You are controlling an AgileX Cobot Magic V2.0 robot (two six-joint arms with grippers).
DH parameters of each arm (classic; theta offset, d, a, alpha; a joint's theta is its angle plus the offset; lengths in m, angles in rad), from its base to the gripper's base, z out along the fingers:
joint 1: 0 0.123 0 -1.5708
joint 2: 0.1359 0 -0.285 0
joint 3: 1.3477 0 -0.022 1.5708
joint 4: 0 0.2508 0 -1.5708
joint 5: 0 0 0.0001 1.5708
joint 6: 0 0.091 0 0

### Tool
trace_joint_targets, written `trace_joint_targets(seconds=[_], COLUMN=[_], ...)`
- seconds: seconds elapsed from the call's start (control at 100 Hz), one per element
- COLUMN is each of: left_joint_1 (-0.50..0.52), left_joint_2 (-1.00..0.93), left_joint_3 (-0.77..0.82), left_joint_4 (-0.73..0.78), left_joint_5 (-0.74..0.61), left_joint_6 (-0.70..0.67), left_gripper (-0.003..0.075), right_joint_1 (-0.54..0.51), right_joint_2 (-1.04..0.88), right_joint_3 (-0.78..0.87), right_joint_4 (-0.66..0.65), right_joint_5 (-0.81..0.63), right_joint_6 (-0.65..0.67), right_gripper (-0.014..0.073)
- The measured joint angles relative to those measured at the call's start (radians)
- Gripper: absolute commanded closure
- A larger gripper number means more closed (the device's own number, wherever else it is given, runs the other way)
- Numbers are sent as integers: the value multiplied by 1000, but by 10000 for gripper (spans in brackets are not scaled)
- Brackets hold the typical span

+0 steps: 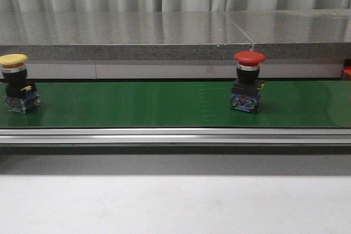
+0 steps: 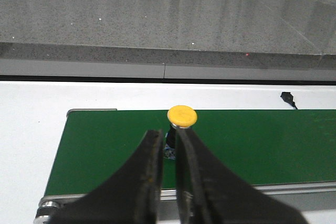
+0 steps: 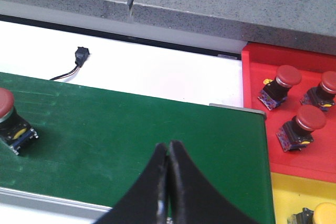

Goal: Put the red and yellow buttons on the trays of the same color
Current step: 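Raise the left gripper away from the belt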

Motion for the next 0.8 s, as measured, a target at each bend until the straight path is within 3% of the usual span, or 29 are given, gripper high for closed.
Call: trace_joint_targets(seconds=[0.63,0.7,0.8], left_joint_1=[0,0,0], left_joint_2=[0,0,0], left_joint_3=[0,0,0], left_joint_4=[0,0,0], left_joint_5=[1,1,1], left_joint_6=[0,0,0], left_gripper=[739,739,739], right_joint_1=[0,0,0], right_joint_2=[0,0,0], right_joint_3=[0,0,0], right_joint_4=[0,0,0], right_joint_5=[-12,-10,12], right_joint_6=[0,0,0], right_gripper=[697,629,433])
